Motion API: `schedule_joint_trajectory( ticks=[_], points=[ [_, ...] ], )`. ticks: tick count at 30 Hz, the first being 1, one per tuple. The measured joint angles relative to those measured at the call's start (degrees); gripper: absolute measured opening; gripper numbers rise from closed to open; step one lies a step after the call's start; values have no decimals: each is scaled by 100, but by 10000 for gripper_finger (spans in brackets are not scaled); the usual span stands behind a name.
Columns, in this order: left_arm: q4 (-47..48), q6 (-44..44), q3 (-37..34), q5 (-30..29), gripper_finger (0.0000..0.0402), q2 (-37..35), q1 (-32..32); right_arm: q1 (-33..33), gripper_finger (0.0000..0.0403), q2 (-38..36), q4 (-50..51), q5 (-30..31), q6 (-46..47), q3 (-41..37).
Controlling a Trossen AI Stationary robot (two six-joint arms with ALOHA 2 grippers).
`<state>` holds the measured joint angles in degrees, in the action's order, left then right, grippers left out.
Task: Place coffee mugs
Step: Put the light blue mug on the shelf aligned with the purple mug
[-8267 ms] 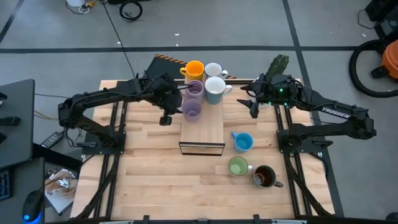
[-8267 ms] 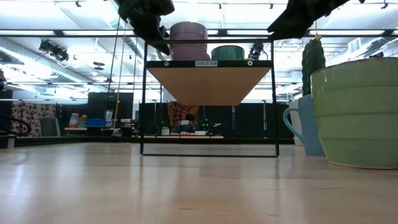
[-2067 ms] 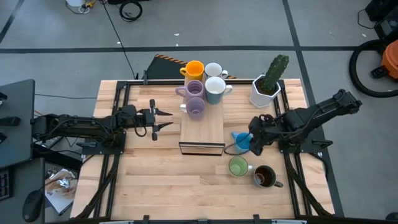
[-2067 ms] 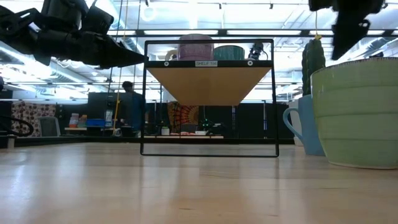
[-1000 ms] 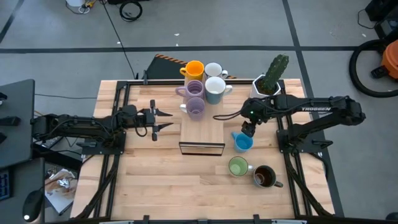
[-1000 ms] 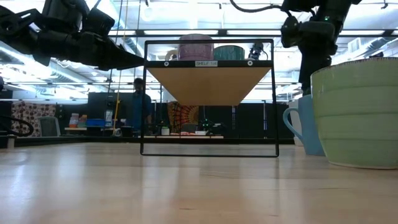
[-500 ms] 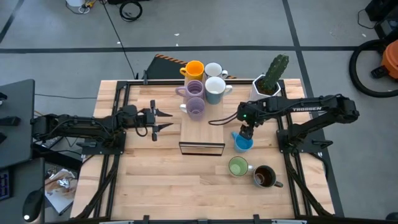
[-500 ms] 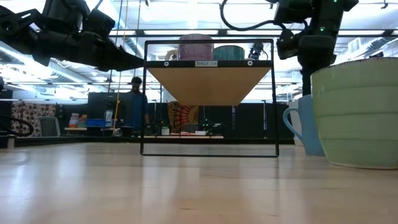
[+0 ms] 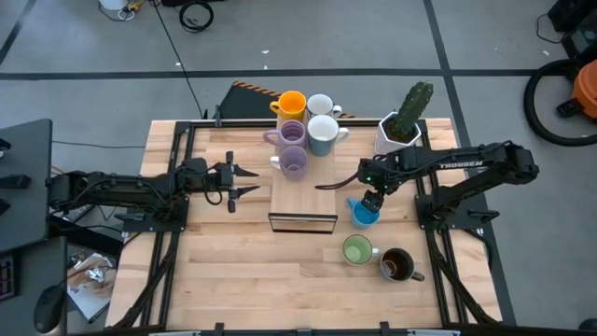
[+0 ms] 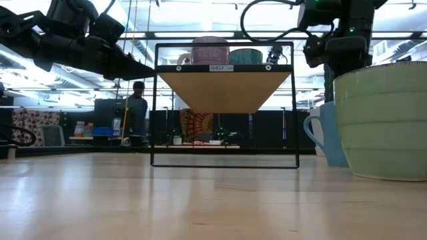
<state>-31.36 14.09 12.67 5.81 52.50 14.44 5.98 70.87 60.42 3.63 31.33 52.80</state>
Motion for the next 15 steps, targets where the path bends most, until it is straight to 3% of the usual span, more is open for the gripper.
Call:
schedule_joint_trajectory(
  ticks=[15],
  points=[
    [-5, 4, 0, -1, 172, -1, 0, -2, 271, -272, -286, -28, -417, 0]
  ],
)
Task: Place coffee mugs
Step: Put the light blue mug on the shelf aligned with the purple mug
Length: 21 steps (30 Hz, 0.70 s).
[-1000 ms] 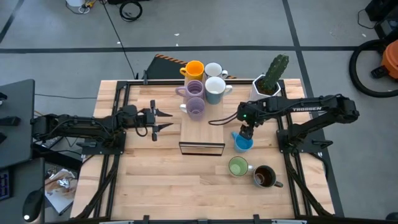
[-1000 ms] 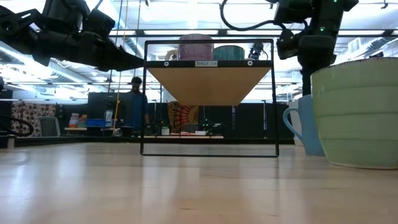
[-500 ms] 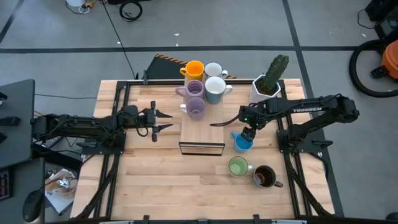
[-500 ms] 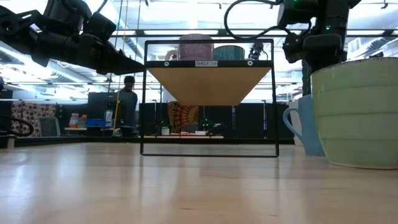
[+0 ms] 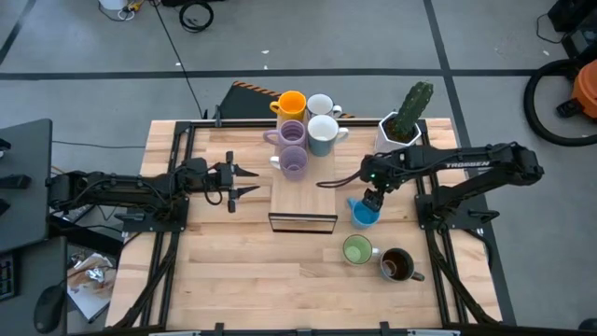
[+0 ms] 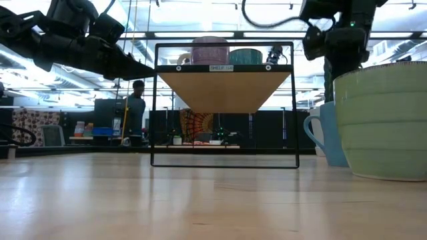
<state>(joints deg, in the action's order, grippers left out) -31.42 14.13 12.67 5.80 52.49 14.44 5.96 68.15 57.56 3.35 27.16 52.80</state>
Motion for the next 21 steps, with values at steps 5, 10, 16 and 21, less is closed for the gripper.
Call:
schedule_joint_trajectory(
  ticks=[5, 10, 16, 21],
  points=[
    [-2, 0, 0, 0, 172, 0, 0, 0, 271, -143, -45, 5, -180, 2],
    [-7, 2, 0, 0, 172, 0, 0, -137, 271, -45, 5, 73, -379, 138],
    [-7, 2, 2, 0, 172, 0, 0, -473, 264, 19, 188, 573, -1050, 515],
    [-9, 7, 2, 0, 172, 0, 0, -707, 251, 27, 264, 605, -1203, 634]
  ],
)
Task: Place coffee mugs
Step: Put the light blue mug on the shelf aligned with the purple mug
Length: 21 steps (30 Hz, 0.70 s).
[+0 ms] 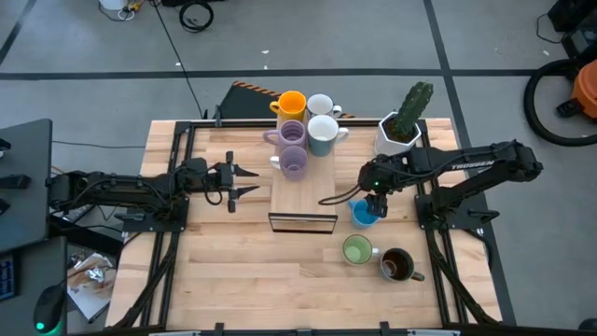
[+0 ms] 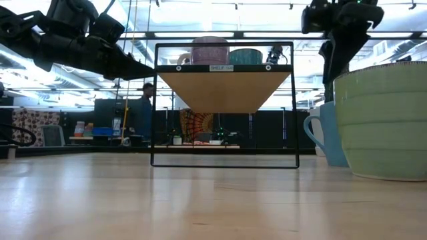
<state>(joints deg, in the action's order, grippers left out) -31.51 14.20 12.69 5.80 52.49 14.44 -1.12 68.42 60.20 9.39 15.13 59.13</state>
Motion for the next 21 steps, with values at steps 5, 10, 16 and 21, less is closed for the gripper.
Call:
schedule_joint_trajectory(
  ticks=[5, 10, 16, 21],
  points=[
    [-23, 0, -1, 0, 172, 0, 0, -62, 242, 342, 79, 3, 77, 0],
    [-67, 0, 0, 0, 172, 0, 0, -50, 240, 939, -8, -55, -341, -2],
    [18, -2, 0, 0, 172, 0, 0, 63, 238, 1381, -68, -477, -372, -4],
    [138, -5, 0, 0, 172, 0, 0, 60, 203, 1358, -37, -427, -221, -9]
  ],
)
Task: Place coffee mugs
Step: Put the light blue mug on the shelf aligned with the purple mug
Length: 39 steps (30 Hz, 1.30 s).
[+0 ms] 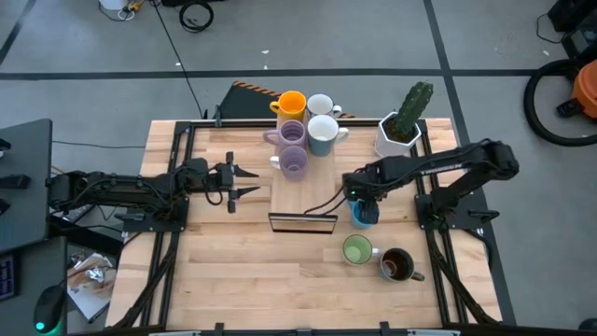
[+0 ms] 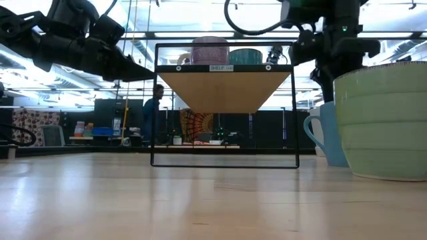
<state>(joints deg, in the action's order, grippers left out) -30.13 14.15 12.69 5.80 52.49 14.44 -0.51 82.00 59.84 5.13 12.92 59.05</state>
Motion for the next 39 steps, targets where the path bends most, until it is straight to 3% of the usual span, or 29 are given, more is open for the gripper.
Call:
schedule_joint_trajectory(
  ticks=[8, 18, 27, 32, 39],
  points=[
    [2, -2, 0, 0, 172, 2, 0, 25, 122, -117, -117, -55, 279, -379],
    [-3, -4, 0, 0, 172, 2, 0, 114, 95, -117, -193, -287, 465, -544],
    [-9, -6, 0, 0, 172, 0, 0, 264, 29, -134, -220, -457, 48, -536],
    [-18, -4, 0, 2, 172, 0, -2, 484, 26, -121, -123, -598, -351, -449],
    [-5, -191, 0, 4, 172, 0, -2, 604, 25, -112, 401, -225, -989, 118]
  ],
)
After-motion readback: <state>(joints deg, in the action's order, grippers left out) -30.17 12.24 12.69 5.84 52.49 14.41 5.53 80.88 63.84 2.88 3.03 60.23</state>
